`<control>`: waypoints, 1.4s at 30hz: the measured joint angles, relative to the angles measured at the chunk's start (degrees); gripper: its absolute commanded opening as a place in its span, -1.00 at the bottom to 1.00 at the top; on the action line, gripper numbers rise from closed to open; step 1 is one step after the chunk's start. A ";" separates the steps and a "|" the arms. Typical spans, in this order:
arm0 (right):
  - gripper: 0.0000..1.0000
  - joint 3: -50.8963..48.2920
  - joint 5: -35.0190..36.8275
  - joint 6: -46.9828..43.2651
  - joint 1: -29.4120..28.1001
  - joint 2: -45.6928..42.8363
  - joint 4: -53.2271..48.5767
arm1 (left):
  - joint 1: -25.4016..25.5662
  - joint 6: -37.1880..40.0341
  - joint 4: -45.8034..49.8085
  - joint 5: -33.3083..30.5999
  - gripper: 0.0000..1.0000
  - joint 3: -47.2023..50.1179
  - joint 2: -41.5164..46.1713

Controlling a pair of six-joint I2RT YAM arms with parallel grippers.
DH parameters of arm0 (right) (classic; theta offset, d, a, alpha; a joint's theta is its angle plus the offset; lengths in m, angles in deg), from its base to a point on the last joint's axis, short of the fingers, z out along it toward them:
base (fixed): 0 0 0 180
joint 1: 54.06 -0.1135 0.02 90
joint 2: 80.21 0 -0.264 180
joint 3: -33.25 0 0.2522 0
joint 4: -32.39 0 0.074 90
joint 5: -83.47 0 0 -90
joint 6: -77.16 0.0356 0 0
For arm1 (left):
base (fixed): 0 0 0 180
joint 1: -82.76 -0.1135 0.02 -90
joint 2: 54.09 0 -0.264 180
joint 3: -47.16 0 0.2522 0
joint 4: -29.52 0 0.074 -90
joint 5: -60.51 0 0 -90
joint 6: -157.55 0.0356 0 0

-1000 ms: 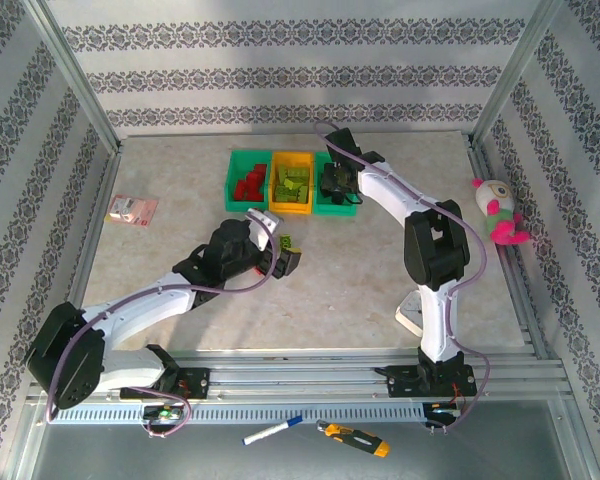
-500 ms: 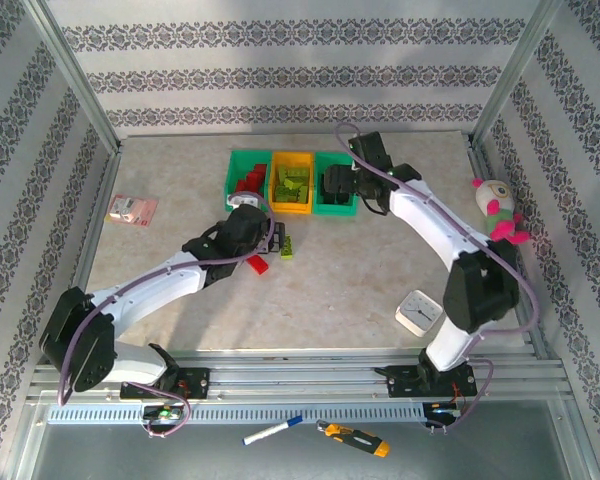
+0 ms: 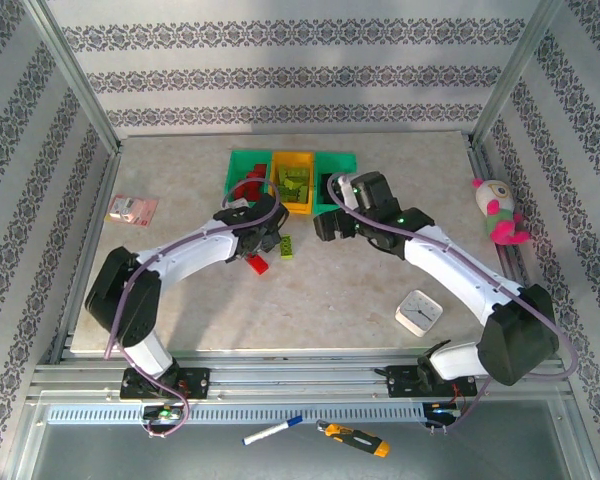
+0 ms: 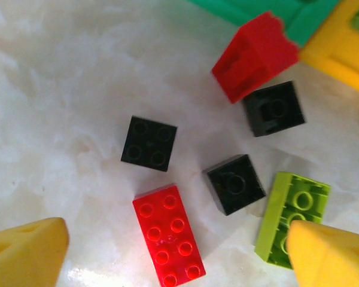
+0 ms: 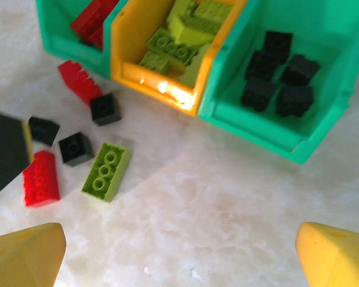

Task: Sort the legos into containers by color
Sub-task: Pick up the lego from the center of the table.

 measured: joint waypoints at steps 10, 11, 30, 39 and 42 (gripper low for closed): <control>0.96 -0.44 -1.62 0.00 -2.25 0.15 2.47 | -0.74 -11.02 1.88 5.92 0.41 2.43 -2.29; 0.96 -0.42 -1.60 0.00 -2.25 0.24 2.58 | -0.90 -11.50 1.68 6.56 0.39 2.73 -2.80; 0.97 -0.42 -1.60 0.52 -2.36 0.87 4.52 | -3.39 -11.58 -2.03 13.60 -0.25 3.45 -8.44; 0.96 -0.42 -1.62 0.74 -3.13 0.87 4.66 | -3.65 -8.72 0.66 13.22 -0.41 2.51 -8.20; 0.96 -0.39 -1.66 0.74 -3.74 0.87 4.66 | -3.89 -6.25 3.15 13.11 -0.41 0.22 -7.30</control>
